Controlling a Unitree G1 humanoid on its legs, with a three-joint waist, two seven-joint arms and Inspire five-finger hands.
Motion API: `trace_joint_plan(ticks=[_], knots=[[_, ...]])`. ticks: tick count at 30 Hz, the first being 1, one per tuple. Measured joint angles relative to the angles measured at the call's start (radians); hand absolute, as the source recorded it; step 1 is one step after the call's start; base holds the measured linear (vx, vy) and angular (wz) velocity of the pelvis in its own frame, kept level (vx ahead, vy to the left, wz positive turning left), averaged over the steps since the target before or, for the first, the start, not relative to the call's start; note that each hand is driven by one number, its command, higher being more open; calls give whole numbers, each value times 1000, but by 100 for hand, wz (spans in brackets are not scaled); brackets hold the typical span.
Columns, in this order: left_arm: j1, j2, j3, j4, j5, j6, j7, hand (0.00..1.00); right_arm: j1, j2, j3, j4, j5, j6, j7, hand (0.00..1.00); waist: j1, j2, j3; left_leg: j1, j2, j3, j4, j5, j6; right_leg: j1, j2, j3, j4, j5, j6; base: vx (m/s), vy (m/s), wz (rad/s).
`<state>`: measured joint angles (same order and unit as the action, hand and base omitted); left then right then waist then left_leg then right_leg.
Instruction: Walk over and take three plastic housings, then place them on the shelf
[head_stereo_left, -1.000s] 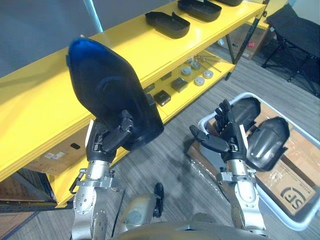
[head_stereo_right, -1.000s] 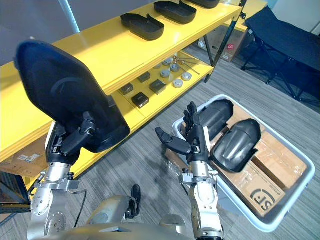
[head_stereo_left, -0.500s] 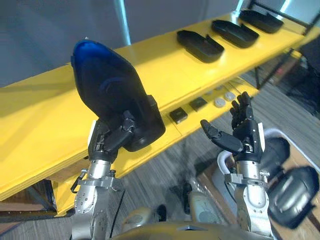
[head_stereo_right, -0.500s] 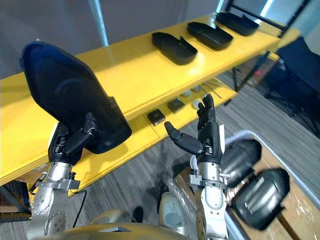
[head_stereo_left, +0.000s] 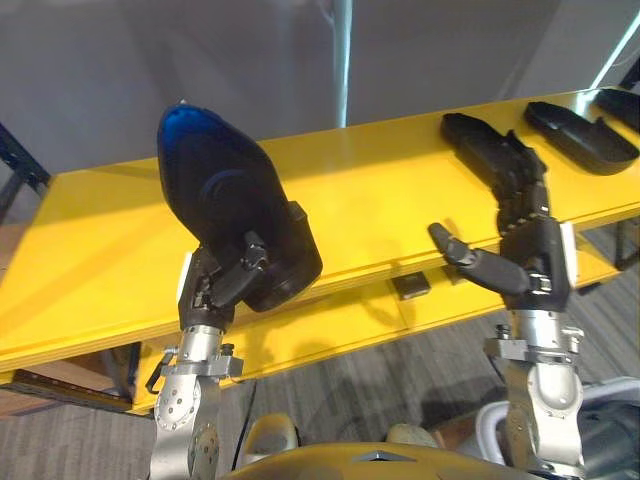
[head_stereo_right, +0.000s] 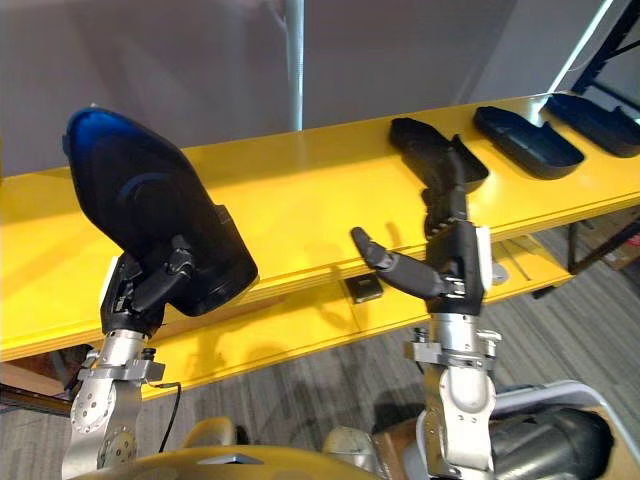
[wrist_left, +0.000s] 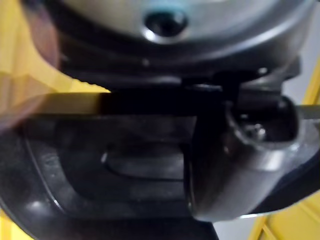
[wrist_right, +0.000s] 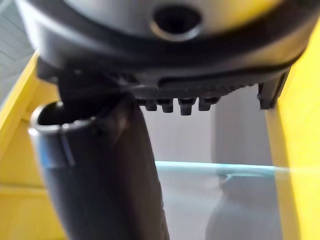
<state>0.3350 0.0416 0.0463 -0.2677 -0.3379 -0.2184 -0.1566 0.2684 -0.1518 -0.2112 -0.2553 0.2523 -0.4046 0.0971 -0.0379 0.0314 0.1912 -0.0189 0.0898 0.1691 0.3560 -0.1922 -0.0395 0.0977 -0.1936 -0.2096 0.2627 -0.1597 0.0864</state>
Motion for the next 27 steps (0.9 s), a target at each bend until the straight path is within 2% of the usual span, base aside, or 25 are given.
trace_joint_plan(ticks=[2, 8, 15, 18, 23, 27], knots=[[-46, 27, 1, 0, 5, 0, -1, 0, -2, 0, -25, 0, -5, 6, -2, 100, -8, -13, 1, 4, -45, 19, -54, 28, 26, -10, -31, 21, -38, 24, 19, 64, 243, -2], [-119, 71, -36, -20, 78, 26, -46, 0, -4, 7, -72, -38, -9, 13, 6, 100, -39, -21, -5, 13, -57, 40, -80, 31, 30, 10, -30, 57, -123, 84, 35, 49, 91, -7], [-279, 128, -143, -26, 113, 148, -29, 0, 6, 36, -85, -65, -9, 62, 42, 100, -103, -22, -9, 47, -47, 110, -122, 32, 30, 5, -18, 137, -163, 113, 30, -21, 39, -30], [-405, 154, -173, 44, 117, 192, 29, 0, 29, 40, -83, -64, -9, 80, 75, 100, -128, -17, -14, 62, -45, 144, -145, 39, 28, -14, -14, 176, -163, 116, 35, -36, 25, -35], [-623, 172, -129, 353, 110, 267, 192, 0, 30, 24, -81, -62, -11, 94, 138, 100, -190, -7, -22, 100, -40, 205, -208, 65, 18, -41, 3, 240, -162, 125, 35, -38, 3, -35], [-721, 201, -73, 496, 61, 276, 265, 0, 30, -9, -79, -58, -13, 95, 160, 100, -214, -7, -22, 123, -31, 237, -239, 85, 9, -56, 20, 273, -161, 132, 34, -5, -27, -26]])
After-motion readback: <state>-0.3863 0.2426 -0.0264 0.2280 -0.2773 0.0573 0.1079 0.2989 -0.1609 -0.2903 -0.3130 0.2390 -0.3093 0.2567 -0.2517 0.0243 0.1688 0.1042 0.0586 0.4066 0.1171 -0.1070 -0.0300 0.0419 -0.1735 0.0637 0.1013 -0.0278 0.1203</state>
